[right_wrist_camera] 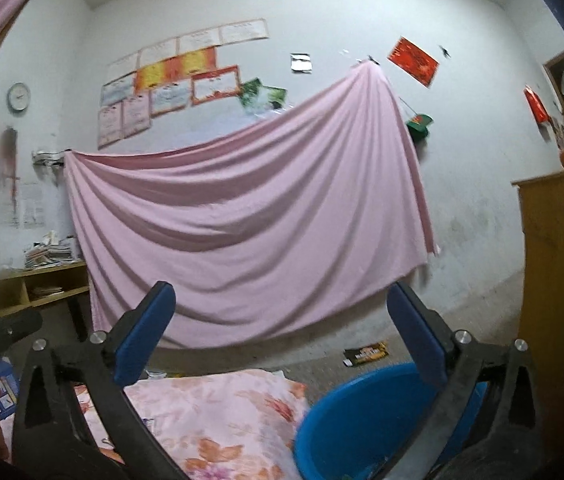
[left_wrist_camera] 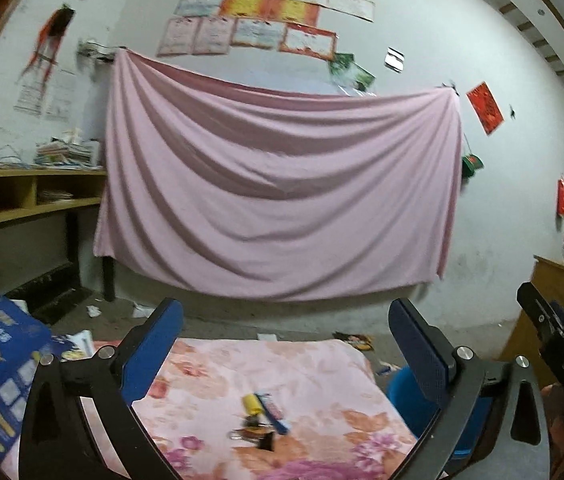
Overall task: Collect trash
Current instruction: 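Move both tools back over the bed toward the remaining trash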
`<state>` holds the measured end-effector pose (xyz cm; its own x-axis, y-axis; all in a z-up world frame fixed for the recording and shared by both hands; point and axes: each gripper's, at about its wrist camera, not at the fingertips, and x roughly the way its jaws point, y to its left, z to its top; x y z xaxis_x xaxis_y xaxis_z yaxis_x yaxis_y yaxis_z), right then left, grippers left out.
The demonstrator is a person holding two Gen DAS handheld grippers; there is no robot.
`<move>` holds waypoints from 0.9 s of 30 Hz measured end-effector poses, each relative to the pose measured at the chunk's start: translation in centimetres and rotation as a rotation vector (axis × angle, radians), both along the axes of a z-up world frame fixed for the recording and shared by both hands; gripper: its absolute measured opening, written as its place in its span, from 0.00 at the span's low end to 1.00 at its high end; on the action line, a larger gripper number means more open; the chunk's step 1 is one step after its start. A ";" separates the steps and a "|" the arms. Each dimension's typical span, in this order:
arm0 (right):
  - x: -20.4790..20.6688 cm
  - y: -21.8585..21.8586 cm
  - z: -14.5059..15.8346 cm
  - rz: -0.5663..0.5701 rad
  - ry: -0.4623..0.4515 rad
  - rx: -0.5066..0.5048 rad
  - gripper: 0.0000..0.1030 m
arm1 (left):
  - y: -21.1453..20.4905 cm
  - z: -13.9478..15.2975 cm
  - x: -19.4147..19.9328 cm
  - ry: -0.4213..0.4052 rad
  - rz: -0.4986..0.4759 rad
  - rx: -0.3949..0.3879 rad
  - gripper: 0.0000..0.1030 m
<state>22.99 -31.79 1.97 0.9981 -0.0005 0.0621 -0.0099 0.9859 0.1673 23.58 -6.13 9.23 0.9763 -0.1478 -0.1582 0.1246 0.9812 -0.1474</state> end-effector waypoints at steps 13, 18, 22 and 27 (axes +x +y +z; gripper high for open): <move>0.5 6.3 -0.6 0.106 -0.014 -0.152 1.00 | 4.2 -2.6 -1.1 -0.006 0.086 0.070 0.98; 0.8 7.4 -1.1 0.126 0.008 -0.179 1.00 | 5.3 -4.4 -0.8 0.013 0.095 0.079 0.98; 1.4 8.0 -1.5 0.136 0.035 -0.196 1.00 | 6.0 -5.5 -0.3 0.034 0.090 0.072 0.98; 3.0 8.8 -2.3 0.152 0.100 -0.229 1.00 | 6.7 -6.5 0.8 0.093 0.053 0.048 0.98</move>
